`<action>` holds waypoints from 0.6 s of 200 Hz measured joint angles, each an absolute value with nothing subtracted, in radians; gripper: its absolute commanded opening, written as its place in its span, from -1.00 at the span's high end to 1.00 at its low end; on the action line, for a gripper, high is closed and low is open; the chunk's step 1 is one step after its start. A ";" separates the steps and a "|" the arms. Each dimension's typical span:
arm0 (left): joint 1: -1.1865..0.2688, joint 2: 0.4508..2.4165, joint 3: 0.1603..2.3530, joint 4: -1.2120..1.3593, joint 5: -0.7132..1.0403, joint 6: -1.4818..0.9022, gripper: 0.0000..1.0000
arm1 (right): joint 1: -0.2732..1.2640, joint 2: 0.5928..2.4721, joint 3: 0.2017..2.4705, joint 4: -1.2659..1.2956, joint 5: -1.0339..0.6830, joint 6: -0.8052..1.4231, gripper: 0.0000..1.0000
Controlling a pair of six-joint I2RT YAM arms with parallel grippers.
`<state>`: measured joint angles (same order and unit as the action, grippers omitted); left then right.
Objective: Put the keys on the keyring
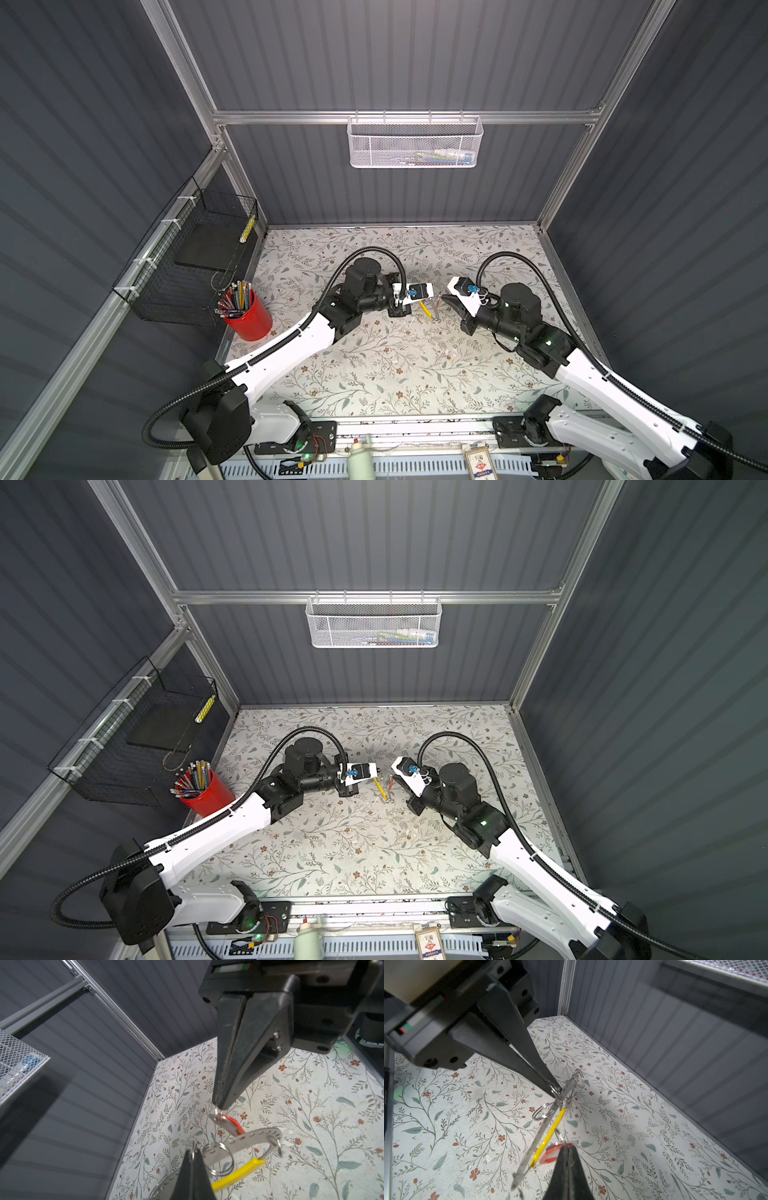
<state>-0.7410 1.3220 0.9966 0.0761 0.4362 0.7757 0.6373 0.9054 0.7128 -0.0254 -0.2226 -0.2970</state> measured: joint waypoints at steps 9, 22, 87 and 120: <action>-0.743 1.322 0.997 0.077 0.433 0.779 1.00 | 0.638 0.906 0.713 -0.021 -0.222 -0.298 1.00; -0.748 1.322 0.997 0.077 0.427 0.783 1.00 | 0.643 0.908 0.713 -0.015 -0.221 -0.300 1.00; -0.772 1.322 0.997 0.073 0.403 0.806 1.00 | 0.676 0.952 0.737 -0.010 -0.172 -0.321 1.00; -0.772 1.322 0.997 0.067 0.403 0.806 1.00 | 0.695 0.963 0.741 -0.007 -0.129 -0.326 1.00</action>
<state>-0.7719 1.3220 0.9970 0.0673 0.4030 0.8059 0.6949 0.9627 0.7406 -0.0074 -0.1291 -0.3256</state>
